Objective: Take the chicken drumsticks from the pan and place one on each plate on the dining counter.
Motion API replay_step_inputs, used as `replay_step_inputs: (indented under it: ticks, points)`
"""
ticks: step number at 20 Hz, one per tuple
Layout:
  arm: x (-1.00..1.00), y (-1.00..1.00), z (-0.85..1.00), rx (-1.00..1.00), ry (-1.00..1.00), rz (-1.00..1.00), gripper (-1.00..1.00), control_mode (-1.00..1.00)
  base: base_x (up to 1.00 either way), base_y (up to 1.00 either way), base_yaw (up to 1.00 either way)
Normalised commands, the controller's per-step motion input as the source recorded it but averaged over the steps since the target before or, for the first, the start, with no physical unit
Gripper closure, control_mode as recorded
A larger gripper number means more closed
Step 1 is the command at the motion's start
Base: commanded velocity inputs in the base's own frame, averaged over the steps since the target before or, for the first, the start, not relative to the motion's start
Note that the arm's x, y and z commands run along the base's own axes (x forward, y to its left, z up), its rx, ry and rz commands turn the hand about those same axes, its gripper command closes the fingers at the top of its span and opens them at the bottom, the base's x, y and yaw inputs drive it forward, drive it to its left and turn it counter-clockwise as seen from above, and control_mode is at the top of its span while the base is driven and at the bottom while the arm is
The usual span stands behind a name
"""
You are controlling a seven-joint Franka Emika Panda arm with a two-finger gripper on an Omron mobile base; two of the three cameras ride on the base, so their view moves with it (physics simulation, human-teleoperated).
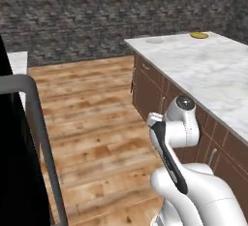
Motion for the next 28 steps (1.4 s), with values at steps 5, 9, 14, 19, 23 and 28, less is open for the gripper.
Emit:
replay_step_inputs:
  ticks: [5,9,14,19,23,28]
  points:
    - [0.0,0.0,0.0,0.0,0.0,0.0,1.0,1.0,1.0,0.25,-0.27]
    - [0.0,0.0,0.0,0.0,0.0,0.0,1.0,1.0,1.0,0.59,-0.35]
    - [0.0,0.0,0.0,0.0,0.0,0.0,1.0,1.0,1.0,0.81,-0.38]
    - [0.0,0.0,0.0,0.0,0.0,0.0,1.0,1.0,1.0,1.0,-0.48]
    - [0.0,0.0,0.0,0.0,0.0,0.0,1.0,1.0,1.0,1.0,-0.5]
    - [0.0,0.0,0.0,0.0,0.0,0.0,1.0,1.0,1.0,1.0,-0.51]
